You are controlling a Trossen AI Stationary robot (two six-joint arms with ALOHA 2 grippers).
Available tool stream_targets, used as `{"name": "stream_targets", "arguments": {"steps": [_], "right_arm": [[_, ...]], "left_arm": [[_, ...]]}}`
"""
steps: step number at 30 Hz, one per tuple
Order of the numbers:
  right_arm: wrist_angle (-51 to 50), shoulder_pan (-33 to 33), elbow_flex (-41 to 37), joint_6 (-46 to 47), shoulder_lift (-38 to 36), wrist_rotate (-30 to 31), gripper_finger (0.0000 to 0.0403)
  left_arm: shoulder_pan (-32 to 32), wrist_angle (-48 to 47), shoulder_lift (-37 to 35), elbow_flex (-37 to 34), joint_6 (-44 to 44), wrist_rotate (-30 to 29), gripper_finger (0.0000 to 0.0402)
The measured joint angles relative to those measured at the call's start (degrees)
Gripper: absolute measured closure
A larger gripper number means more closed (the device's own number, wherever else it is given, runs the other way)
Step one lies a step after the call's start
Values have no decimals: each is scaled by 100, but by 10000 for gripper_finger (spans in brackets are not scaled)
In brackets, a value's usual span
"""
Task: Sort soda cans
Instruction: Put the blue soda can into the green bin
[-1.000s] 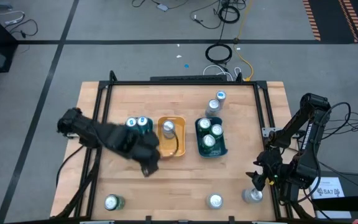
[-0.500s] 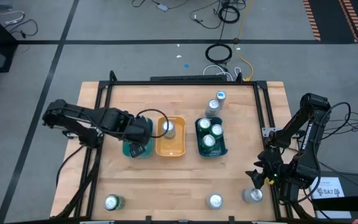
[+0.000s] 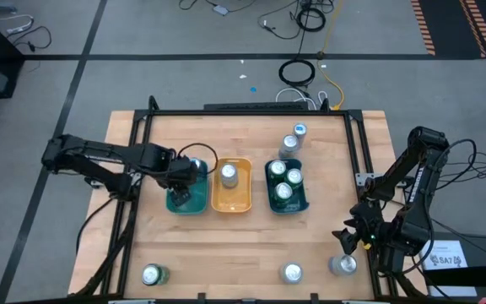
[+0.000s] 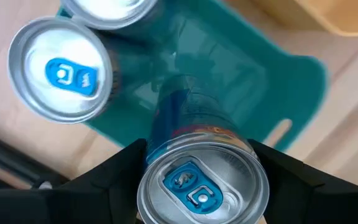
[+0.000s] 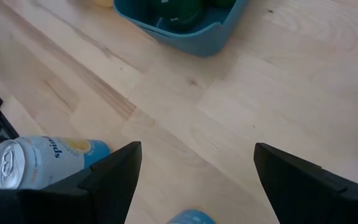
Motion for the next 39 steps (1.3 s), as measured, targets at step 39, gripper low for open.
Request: {"name": "stream_targets", "arguments": {"steps": [39], "right_arm": [[359, -80, 0, -217, 0, -2, 101]], "left_arm": [[493, 291, 514, -302, -8, 207, 112]]}}
